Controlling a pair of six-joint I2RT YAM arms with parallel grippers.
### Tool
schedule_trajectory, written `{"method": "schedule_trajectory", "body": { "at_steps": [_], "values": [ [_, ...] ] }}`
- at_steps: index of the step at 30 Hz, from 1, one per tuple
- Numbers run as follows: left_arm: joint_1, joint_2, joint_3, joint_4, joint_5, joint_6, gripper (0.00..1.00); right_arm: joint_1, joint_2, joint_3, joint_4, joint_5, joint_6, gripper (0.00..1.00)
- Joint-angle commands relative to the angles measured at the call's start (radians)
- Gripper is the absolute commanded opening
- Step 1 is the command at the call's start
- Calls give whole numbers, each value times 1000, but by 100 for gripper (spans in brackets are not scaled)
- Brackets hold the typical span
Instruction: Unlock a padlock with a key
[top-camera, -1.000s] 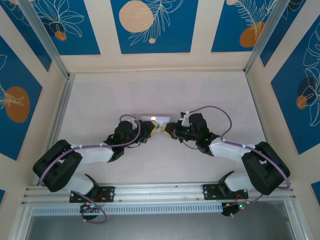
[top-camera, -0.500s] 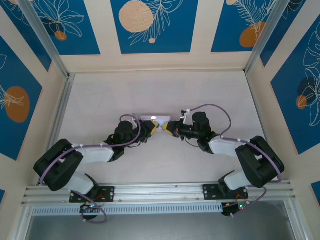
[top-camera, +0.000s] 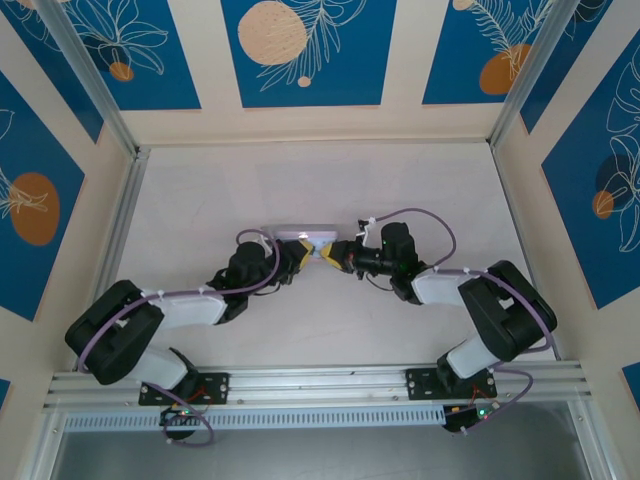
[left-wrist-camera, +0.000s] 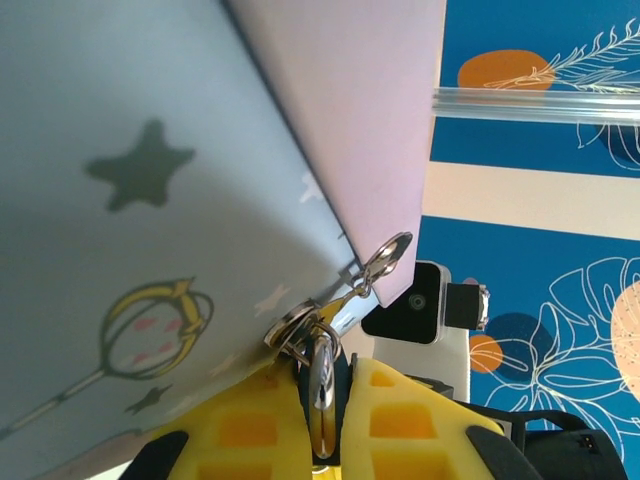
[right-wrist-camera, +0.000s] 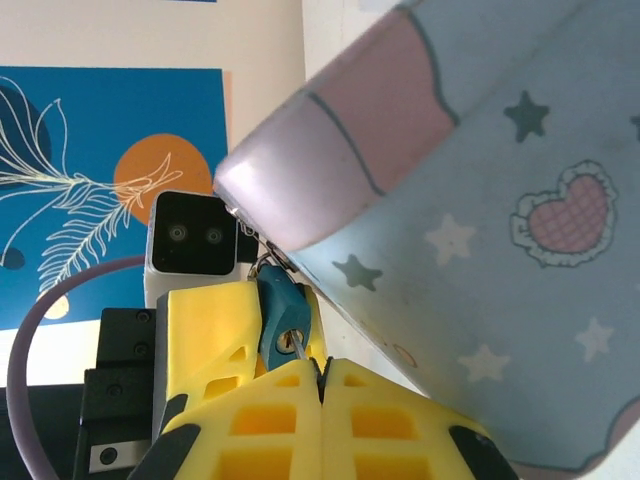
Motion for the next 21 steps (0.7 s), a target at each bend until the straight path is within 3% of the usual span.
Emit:
{"method": "schedule_trajectory", "body": {
  "at_steps": [1, 8, 21],
  "values": [
    [-34, 13, 27, 108, 131, 19, 0, 26, 59, 42, 181, -31, 104, 0],
    [-36, 43, 30, 144, 151, 20, 0, -1, 177, 70, 313, -80, 176, 0],
    [-35, 45, 23, 145, 175, 48, 0, -87, 241, 165, 244, -296, -2, 0]
  ]
}}
